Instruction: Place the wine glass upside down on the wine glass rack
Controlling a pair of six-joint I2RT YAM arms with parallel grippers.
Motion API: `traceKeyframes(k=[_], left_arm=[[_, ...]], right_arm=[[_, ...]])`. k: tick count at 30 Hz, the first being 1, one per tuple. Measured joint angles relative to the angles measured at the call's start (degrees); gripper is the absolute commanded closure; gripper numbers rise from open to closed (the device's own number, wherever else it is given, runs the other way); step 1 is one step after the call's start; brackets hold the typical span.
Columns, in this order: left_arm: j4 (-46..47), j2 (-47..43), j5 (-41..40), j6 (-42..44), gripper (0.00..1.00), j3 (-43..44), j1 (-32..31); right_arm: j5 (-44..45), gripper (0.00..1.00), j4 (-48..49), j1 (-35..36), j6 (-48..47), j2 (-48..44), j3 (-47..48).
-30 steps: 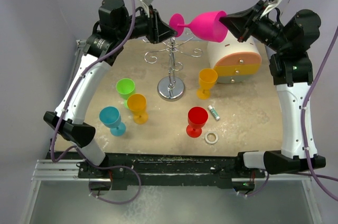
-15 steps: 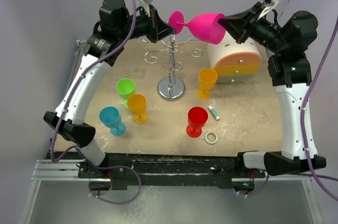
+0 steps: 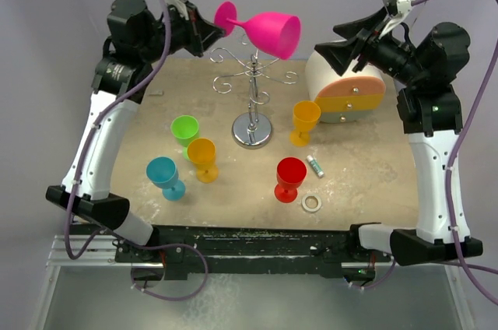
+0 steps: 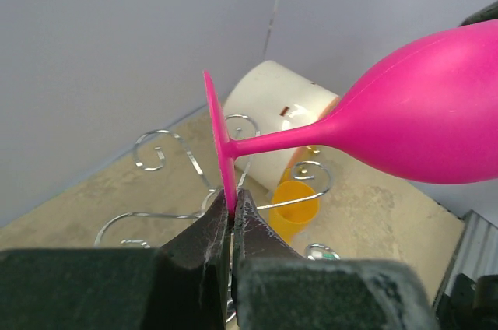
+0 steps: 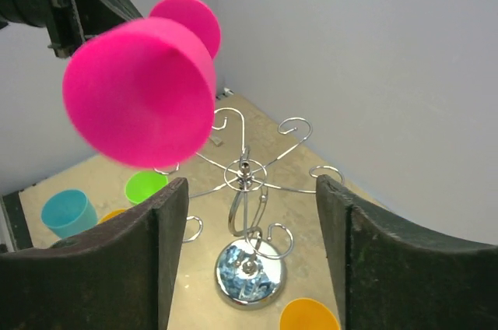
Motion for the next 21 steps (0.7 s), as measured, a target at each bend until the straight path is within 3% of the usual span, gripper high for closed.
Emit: traceKeyframes(k=[3,8,13,21], left_arm=[[-0.24,-2.45,-1.20,1.03,1.00,-1.33,3.39],[-1.73,-6.45,-6.64,5.75,1.00,-2.75,6.95],[-3.37,-10.69,-17.20,16.81,1.00,-3.69,7.37],[-3.72,-17.53,-34.38,34.62,1.00,-9.57,9.44]], right_arm=[[1.01,0.16,-1.75,0.00,-1.44,-0.90,0.00],[4.20,0.12,-5.05,0.00,-4.92,-2.60,0.00],[7.28,0.09,-7.15,0.00,-10.21,-4.15,-1.18],[10.62,0.07,-7.61,0.00,-19.32,-5.42,-12.81]])
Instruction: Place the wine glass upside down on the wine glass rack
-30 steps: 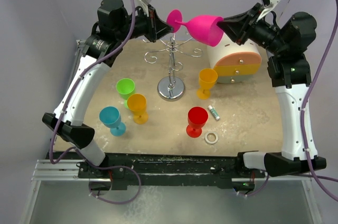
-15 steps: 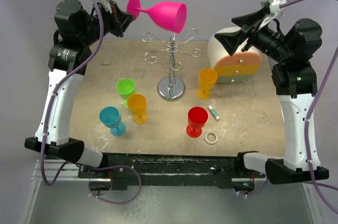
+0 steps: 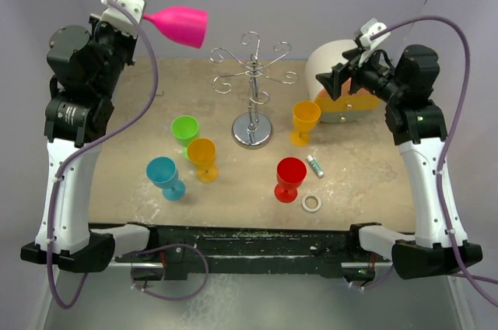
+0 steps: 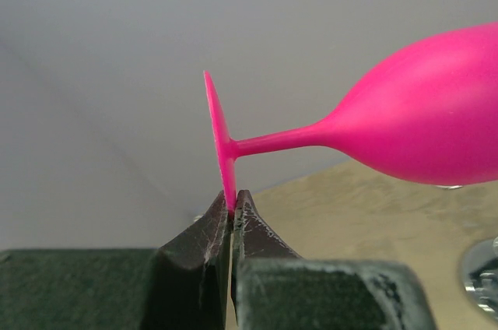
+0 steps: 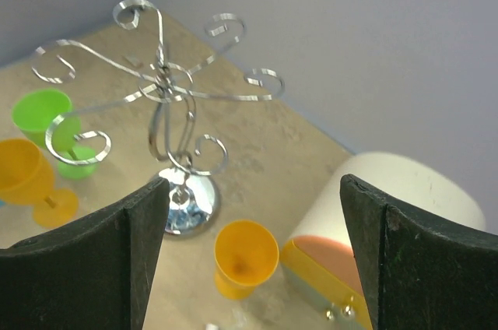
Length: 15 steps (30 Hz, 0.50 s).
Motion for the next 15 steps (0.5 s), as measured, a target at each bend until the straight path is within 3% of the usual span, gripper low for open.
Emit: traceKeyframes(k=[7,15], left_arm=[[2.40,-3.08,-11.61,15.82,1.00,-8.13,0.68],[2.62,-0.70,-13.84,24.09,1.00,-12.22,0.20]], right_arm=[[4.00,0.06,-0.37,-0.04,-4.46,-2.05,-9.97],[5.77,0.06,0.37,-0.72,-8.11,-7.50,-14.84]])
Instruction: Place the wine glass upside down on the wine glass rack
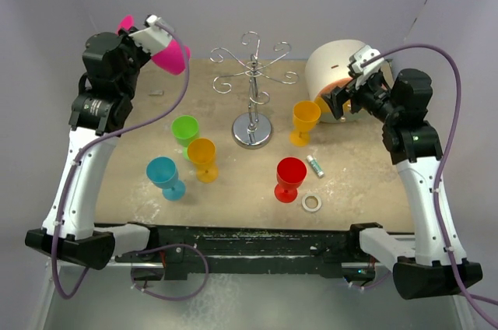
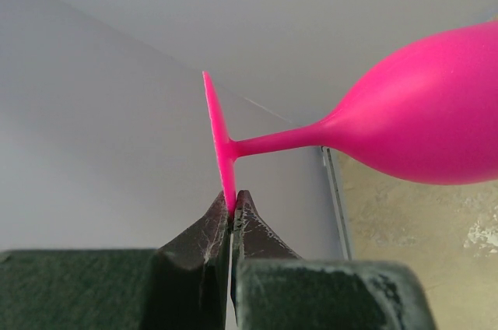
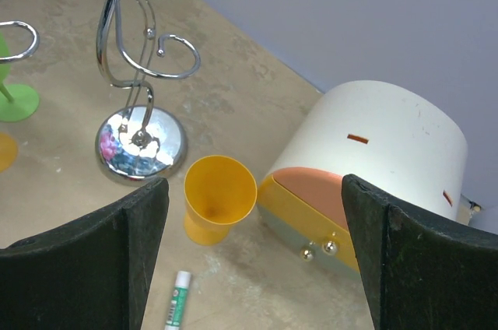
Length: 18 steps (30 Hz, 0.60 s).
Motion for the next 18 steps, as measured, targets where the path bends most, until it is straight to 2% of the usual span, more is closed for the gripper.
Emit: traceKeyframes(k=[8,18], left_arm=[[3.61,4.24,-3.61,9.75,1.00,-4.63,-6.78],[4.28,7.80,-1.09,14.71,1.00,-8.57,-10.58]], right_arm=[[-0.37,0.06,1.01,-0.79,-1.18,-0.52,-2.71],[-0.44,0.06,1.95,-0.79,-1.60,-0.37,-3.72]])
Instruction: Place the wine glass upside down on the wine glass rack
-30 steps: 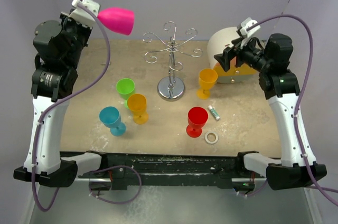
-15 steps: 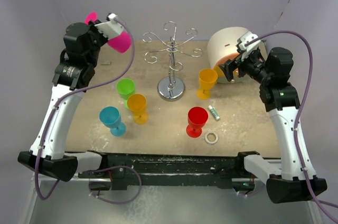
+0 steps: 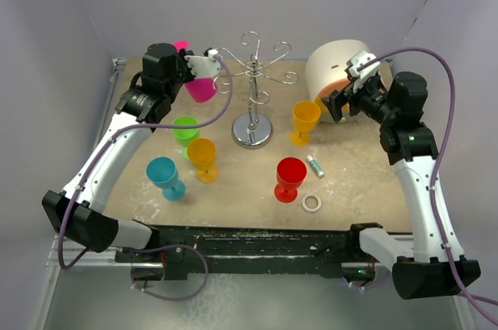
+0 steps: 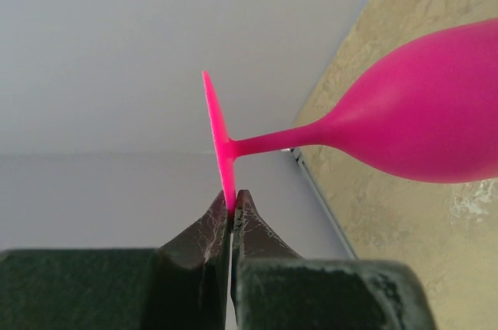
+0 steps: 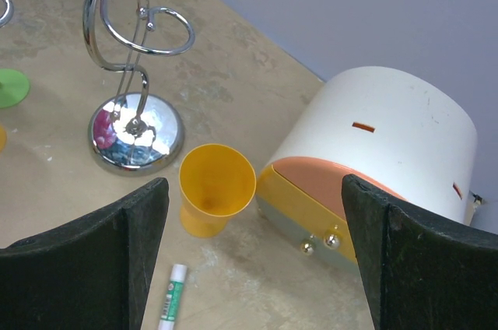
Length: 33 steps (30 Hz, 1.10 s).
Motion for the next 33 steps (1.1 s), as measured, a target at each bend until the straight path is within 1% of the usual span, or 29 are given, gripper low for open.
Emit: traceKeyframes(k=[5,12,23,27,33], left_arm=[[0.52,-0.04,4.11,2.89,1.00,-1.60,-1.40],[-0.28,-0.11,8.90,5.40,1.00,-1.53,-2.43],[-7.17,-0.02,16.98,5.68,1.00,4.83,-4.00],[-8.13,0.74,19.50,5.75,1.00,7.02,-4.11],[-8.15,3.67,20.94,6.45,1.00,8.28,-4.50]], right_arm=[[-0.02,0.06,0.28,0.00,-0.07,0.00,0.00],[-0.07,0.05,0.90,0.00,-0.26,0.02,-0.61],[-0.44,0.05,0.96,0.00,-0.46,0.15,-0.92],[-0.92,0.05,0.90,0.00,-0.46,0.52,-0.92],[-1.51,0.05,0.85,0.00,-0.46,0.85,-0.94]])
